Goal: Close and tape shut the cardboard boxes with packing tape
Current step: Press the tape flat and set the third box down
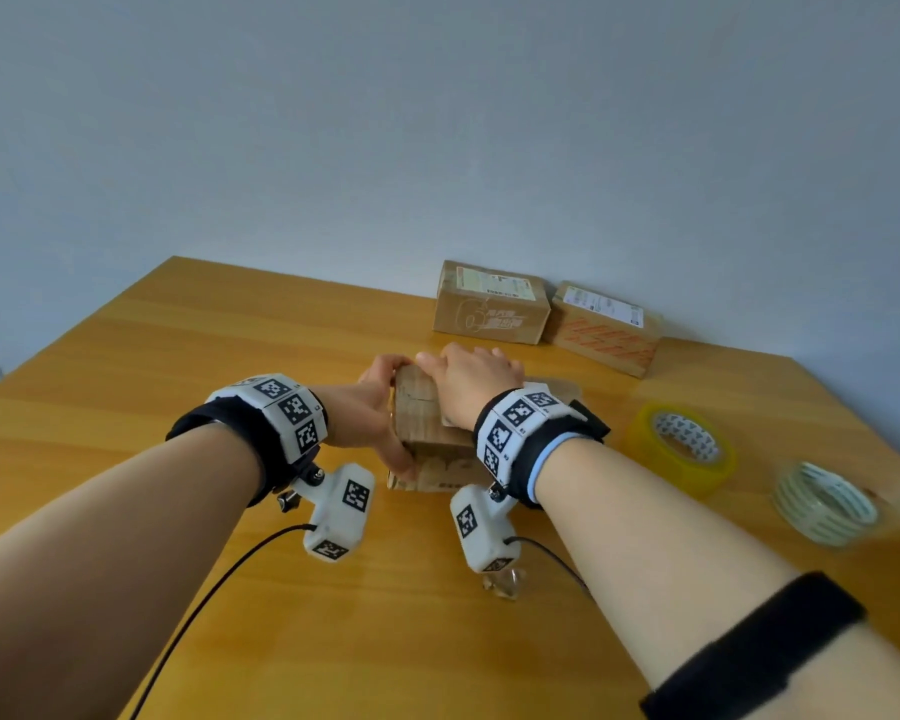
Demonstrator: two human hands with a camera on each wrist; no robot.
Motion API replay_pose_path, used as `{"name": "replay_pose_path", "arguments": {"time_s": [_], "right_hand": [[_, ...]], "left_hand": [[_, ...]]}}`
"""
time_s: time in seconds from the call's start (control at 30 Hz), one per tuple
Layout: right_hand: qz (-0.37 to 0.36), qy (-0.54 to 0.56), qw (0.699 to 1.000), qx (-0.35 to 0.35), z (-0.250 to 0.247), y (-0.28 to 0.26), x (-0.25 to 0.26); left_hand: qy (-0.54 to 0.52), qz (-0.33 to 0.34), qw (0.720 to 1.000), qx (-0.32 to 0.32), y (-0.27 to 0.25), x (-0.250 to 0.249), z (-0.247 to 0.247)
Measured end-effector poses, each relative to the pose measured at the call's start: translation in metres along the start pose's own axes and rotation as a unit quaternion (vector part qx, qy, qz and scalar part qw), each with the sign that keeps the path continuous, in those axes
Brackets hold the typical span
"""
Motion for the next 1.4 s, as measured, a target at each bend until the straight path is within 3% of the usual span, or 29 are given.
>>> {"name": "replay_pose_path", "arguments": {"time_s": [0.1,0.2,0.43,0.6,0.7,0.77,0.9,1.07,1.3,1.4], "right_hand": [[0.047,0.008,0.998,0.031,0.004,0.001,-0.015],[0.031,0.014,0.997,0.064,0.007,0.007,-0.028],[0.111,0.003,0.993,0.043,0.002,0.002,-0.08],[0.094,0.004,0.995,0.02,-0.004,-0.008,-0.075],[0.113,0.017,0.993,0.034,0.0,-0.01,-0.07],[0.108,0.015,0.993,0.038,0.004,-0.004,-0.062],[0.063,0.051,0.996,0.043,-0.003,0.0,-0.062],[0.094,0.129,0.986,0.046,-0.003,0.0,-0.101],[0.112,0.264,0.958,0.02,0.003,-0.002,-0.108],[0.126,0.315,0.94,0.044,0.006,-0.007,-0.113]], "left_hand": [[0.003,0.0,1.0,0.008,0.001,-0.001,0.002],[0.005,-0.001,1.0,0.009,0.001,-0.001,0.003],[0.022,-0.009,1.0,0.017,0.002,-0.006,0.003],[0.171,-0.038,0.984,0.013,-0.001,-0.019,-0.002],[0.34,-0.029,0.94,-0.012,-0.003,-0.04,-0.001],[0.393,0.007,0.919,0.005,0.0,-0.063,0.012],[0.401,0.004,0.914,0.066,0.013,-0.075,0.036],[0.402,-0.001,0.915,0.041,0.011,-0.073,0.039],[0.408,-0.007,0.913,0.024,0.013,-0.071,0.039],[0.414,0.004,0.91,0.019,0.019,-0.065,0.04]]}}
Point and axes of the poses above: each hand's wrist, its own y-axis towards the middle knuckle, its own z-axis out of the palm, x = y × z, the point moved 6 cm from there along y, towards the middle knuckle, and after that the axes turned 7 degrees about z, right-handed, at the moved point
